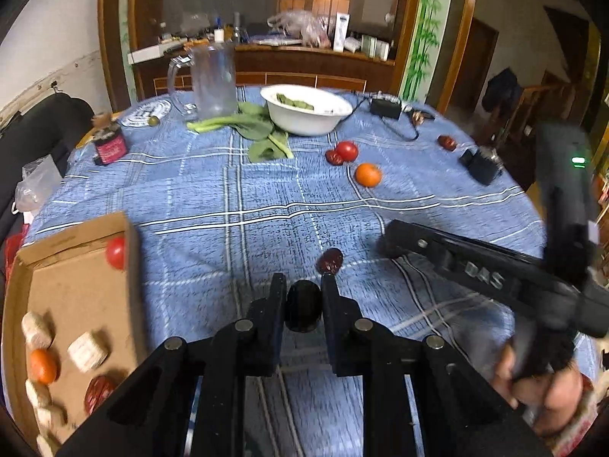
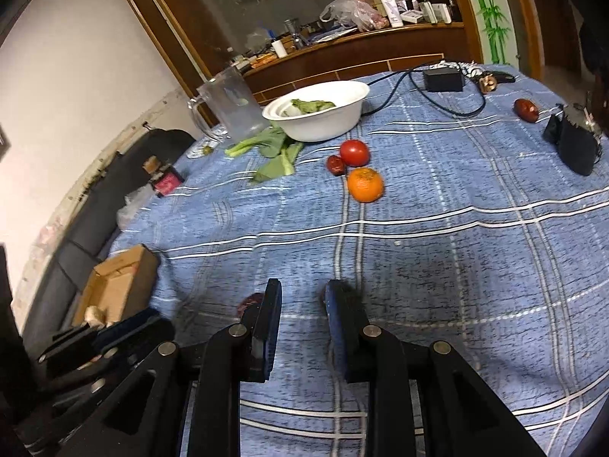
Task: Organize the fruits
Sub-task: 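Carry both dark dates over the cardboard tray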
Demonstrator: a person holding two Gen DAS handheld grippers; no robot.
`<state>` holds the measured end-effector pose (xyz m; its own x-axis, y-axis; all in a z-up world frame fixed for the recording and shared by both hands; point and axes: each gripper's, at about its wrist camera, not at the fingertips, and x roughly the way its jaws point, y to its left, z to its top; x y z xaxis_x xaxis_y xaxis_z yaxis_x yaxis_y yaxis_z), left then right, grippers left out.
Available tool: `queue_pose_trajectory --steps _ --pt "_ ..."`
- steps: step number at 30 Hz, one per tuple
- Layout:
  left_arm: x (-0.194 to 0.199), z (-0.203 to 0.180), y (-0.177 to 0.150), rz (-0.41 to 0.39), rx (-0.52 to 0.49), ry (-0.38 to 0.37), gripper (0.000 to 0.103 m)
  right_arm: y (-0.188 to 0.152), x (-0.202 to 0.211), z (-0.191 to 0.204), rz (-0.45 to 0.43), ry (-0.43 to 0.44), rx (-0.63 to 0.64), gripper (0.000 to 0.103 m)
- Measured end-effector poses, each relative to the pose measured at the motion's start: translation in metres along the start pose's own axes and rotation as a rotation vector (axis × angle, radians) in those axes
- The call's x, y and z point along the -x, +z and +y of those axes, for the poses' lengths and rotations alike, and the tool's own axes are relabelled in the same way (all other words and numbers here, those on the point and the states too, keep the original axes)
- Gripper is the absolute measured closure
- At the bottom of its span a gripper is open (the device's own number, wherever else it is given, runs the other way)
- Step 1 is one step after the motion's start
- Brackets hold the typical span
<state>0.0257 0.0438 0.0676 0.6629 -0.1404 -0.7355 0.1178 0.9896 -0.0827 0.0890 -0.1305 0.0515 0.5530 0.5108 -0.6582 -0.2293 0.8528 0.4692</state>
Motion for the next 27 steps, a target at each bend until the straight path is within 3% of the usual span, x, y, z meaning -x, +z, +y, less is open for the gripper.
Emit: queue_pose_trajectory --steps 6,12,18,21,23,25,27 --pt "0.042 0.039 -0.019 -0.039 0.113 -0.007 0.085 -0.004 0.005 0.002 0.018 0.152 -0.095 0.077" --pt "0.08 0.092 -0.041 -0.072 0.246 0.004 0.085 -0.018 0.022 -0.008 0.02 0.233 -0.207 0.077" --pt "0.099 0.111 -0.061 -0.101 0.292 -0.001 0.085 -0.005 0.015 -0.017 0.032 -0.005 -0.181 0.076" --pt "0.1 0.117 -0.067 -0.1 0.301 0.004 0.085 0.002 -0.005 -0.002 0.069 -0.123 -0.077 0.075" --pt "0.101 0.122 -0.07 -0.098 0.311 0.007 0.085 0.001 -0.017 0.008 0.094 -0.176 -0.031 0.072" --pt "0.102 0.126 -0.071 -0.1 0.317 0.014 0.085 0.002 -0.028 0.019 0.09 -0.243 0.022 0.061" --pt "0.104 0.131 -0.073 -0.103 0.32 0.022 0.085 0.001 -0.031 0.02 0.087 -0.283 0.047 0.061"
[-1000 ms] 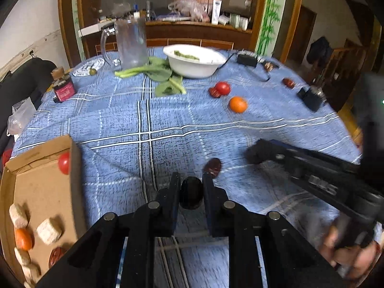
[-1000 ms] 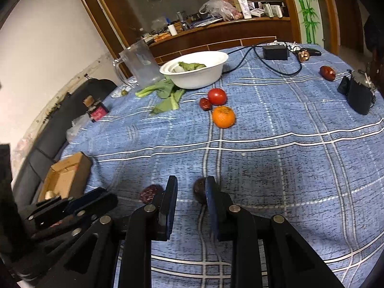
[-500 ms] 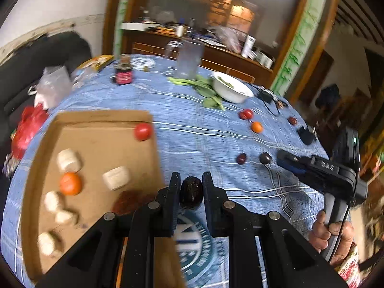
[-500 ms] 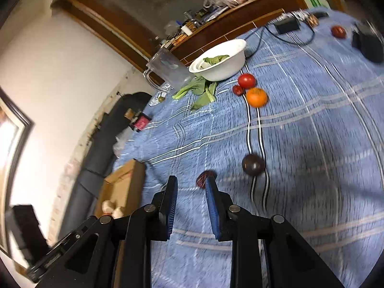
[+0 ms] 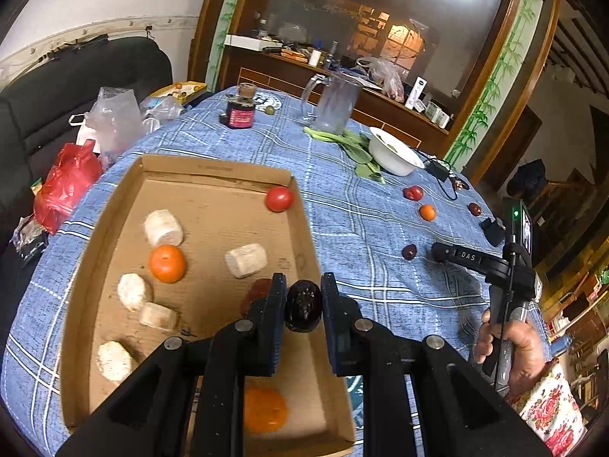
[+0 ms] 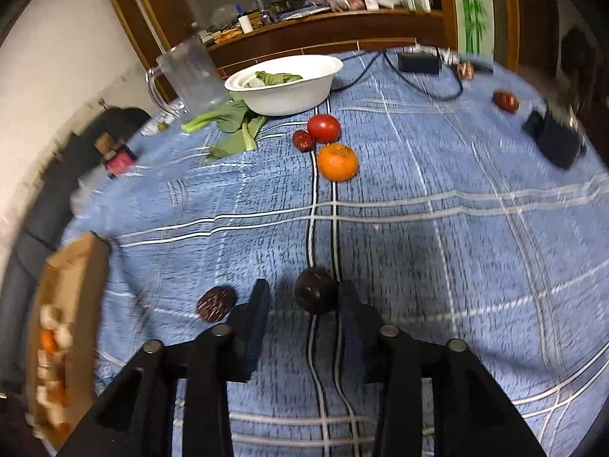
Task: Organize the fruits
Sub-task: 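Carry both dark dates over the cardboard tray, then lower and open the left gripper to drop its date while the right gripper releases its date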
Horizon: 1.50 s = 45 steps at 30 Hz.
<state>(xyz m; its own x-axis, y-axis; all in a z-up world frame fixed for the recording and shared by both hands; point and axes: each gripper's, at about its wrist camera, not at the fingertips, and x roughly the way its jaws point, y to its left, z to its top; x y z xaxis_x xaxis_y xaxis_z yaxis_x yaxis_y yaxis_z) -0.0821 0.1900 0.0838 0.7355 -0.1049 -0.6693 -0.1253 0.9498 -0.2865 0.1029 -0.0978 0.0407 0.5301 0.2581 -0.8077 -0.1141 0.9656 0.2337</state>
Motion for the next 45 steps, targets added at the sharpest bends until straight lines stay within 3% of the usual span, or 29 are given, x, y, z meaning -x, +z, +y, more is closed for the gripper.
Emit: queue_pose_trajectory --steps 4,7,13,21,30,36,45 --pt "0.001 0.012 -0.003 0.005 0.022 0.004 0.085 0.0 -0.004 -0.009 0.004 -0.048 0.0 0.077" --pt "0.003 0.021 -0.007 0.008 0.039 0.004 0.085 -0.004 0.005 -0.022 0.002 -0.003 -0.058 0.077" --pt "0.016 0.035 -0.013 -0.005 0.066 0.011 0.085 -0.016 0.038 -0.009 -0.027 0.06 -0.056 0.077" --pt "0.035 0.062 -0.03 -0.002 0.098 0.038 0.085 -0.052 0.089 0.066 -0.03 0.214 0.069 0.077" --pt "0.05 0.079 -0.049 0.005 0.072 0.106 0.085 -0.117 0.114 0.184 0.06 0.399 0.269 0.076" --pt "0.048 0.082 -0.06 0.018 0.043 0.132 0.085 -0.142 0.106 0.224 0.088 0.391 0.349 0.076" --pt "0.051 0.092 -0.063 -0.016 0.047 0.12 0.085 -0.149 0.095 0.226 0.088 0.37 0.364 0.076"
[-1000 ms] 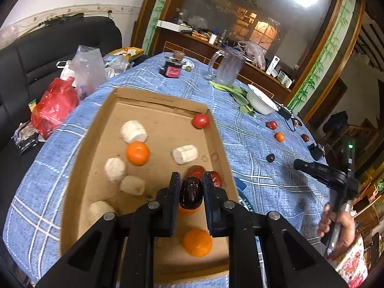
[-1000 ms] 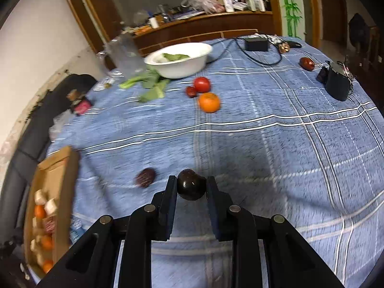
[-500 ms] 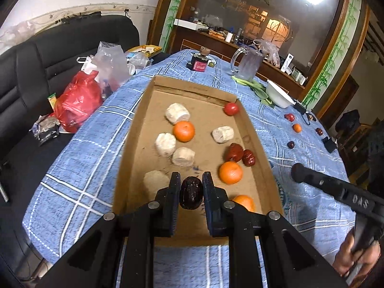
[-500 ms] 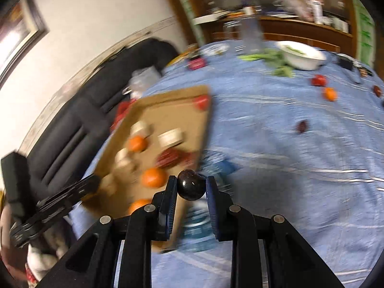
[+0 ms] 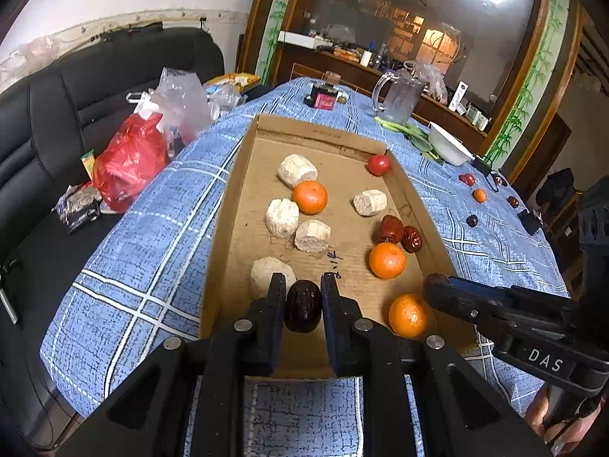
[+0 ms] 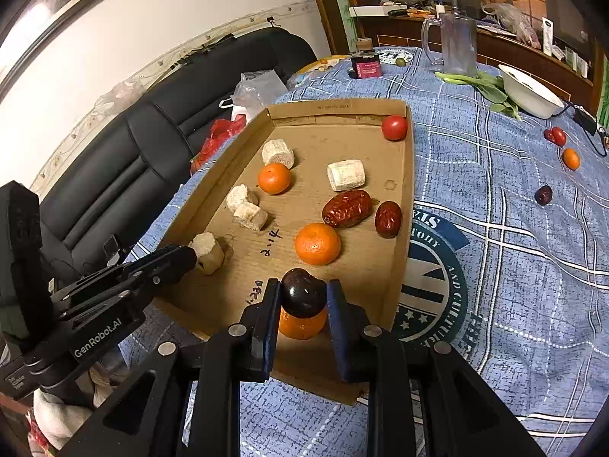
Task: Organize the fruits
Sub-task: 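Lower and open the left gripper to drop its date while the right gripper releases its date, then withdraw both open grippers up and away from the tray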
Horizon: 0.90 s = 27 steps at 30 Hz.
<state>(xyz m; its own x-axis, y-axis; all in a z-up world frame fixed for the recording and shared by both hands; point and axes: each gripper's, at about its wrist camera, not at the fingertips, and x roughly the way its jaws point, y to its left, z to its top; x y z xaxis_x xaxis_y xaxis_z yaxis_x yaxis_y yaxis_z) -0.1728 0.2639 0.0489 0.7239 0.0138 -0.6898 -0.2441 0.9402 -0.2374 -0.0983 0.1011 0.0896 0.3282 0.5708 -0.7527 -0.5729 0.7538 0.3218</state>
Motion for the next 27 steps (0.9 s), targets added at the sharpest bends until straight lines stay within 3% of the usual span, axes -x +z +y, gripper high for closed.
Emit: queue_pose_trajectory --steps 6,11,12,14,16,27 --pt "0.002 -0.006 0.0 -0.036 -0.032 -0.01 0.085 -0.003 -0.004 0.007 -0.018 -0.081 0.066 0.076" --pt "0.0 -0.007 0.0 -0.031 -0.027 -0.01 0.084 -0.006 -0.006 0.002 -0.025 -0.072 0.052 0.076" --pt "0.0 -0.007 -0.001 -0.03 -0.023 -0.011 0.081 -0.005 -0.005 0.001 -0.026 -0.07 0.047 0.075" --pt "0.0 -0.004 -0.001 -0.035 -0.009 -0.019 0.065 -0.005 -0.003 -0.001 -0.032 -0.065 0.036 0.074" --pt "0.001 0.0 -0.001 -0.04 0.007 -0.026 0.058 -0.005 0.001 -0.003 -0.045 -0.054 0.023 0.072" --pt "0.017 0.026 0.007 -0.061 0.15 -0.091 0.041 -0.008 0.035 -0.023 -0.127 -0.008 -0.082 0.057"
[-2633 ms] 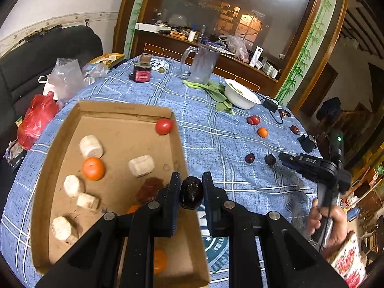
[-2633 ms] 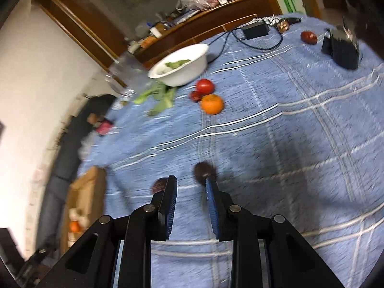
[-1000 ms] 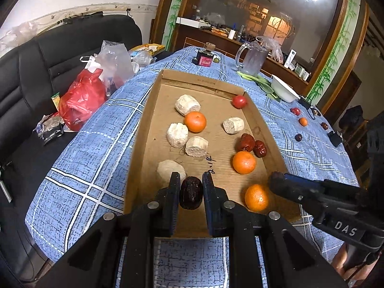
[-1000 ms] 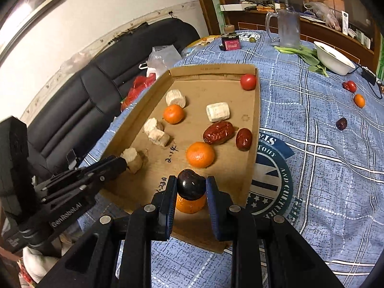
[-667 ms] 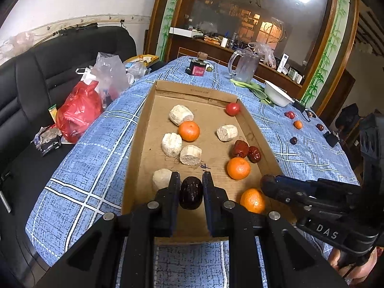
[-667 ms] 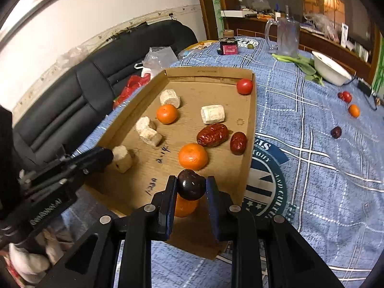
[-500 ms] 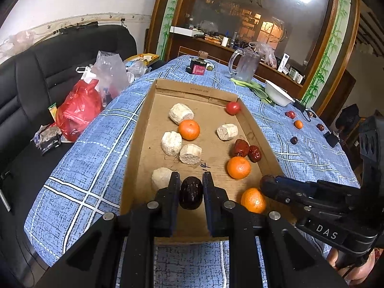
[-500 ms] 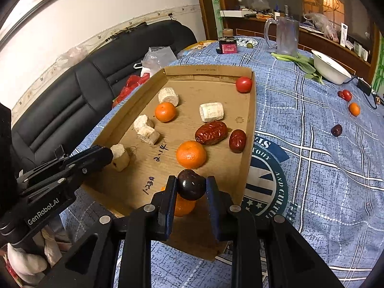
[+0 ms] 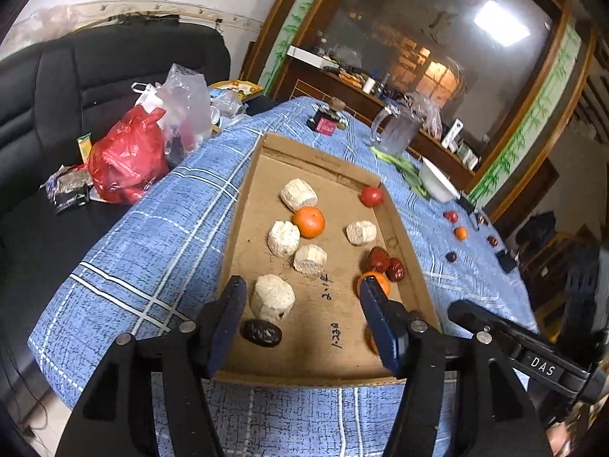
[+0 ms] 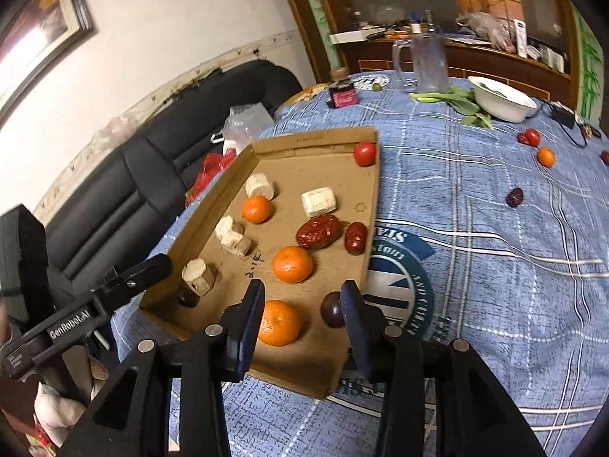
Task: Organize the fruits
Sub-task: 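Withdraw both open grippers up and away from the tray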
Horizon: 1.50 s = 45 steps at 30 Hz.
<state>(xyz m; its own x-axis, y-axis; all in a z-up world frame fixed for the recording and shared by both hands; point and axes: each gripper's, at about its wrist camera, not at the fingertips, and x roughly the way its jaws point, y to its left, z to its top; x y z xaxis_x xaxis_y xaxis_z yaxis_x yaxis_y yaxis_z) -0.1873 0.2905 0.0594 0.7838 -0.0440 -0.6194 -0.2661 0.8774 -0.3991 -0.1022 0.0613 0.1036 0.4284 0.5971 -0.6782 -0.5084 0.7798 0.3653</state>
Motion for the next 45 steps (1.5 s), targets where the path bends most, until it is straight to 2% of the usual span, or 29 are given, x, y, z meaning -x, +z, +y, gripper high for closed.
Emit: queue_pose_trajectory --steps 4,9,12,16,20,22,28,45 --pt "0.011 0.006 0.004 -0.025 0.039 0.011 0.03 -0.001 0.014 -0.018 -0.029 0.008 -0.073 0.056" --pt "0.019 0.003 0.007 -0.043 0.04 0.053 0.027 -0.005 0.029 -0.032 -0.059 0.007 -0.129 0.05" --pt "0.023 -0.01 0.006 -0.07 -0.015 0.131 0.026 -0.008 0.036 -0.032 -0.068 -0.009 -0.128 0.047" --pt "0.039 -0.036 0.001 -0.159 -0.108 0.27 0.015 -0.014 0.044 -0.025 -0.087 -0.048 -0.101 0.042" --pt "0.058 -0.053 -0.001 -0.249 -0.166 0.332 0.006 -0.02 0.051 -0.014 -0.104 -0.091 -0.054 0.038" --pt "0.065 -0.062 -0.002 -0.281 -0.187 0.355 0.005 -0.023 0.054 -0.009 -0.112 -0.114 -0.029 0.034" --pt "0.075 -0.077 -0.006 -0.302 -0.213 0.368 0.003 -0.031 0.059 0.001 -0.121 -0.16 0.019 0.03" --pt "0.076 -0.094 -0.014 -0.301 -0.249 0.368 0.003 -0.041 0.06 0.01 -0.125 -0.188 0.07 0.022"
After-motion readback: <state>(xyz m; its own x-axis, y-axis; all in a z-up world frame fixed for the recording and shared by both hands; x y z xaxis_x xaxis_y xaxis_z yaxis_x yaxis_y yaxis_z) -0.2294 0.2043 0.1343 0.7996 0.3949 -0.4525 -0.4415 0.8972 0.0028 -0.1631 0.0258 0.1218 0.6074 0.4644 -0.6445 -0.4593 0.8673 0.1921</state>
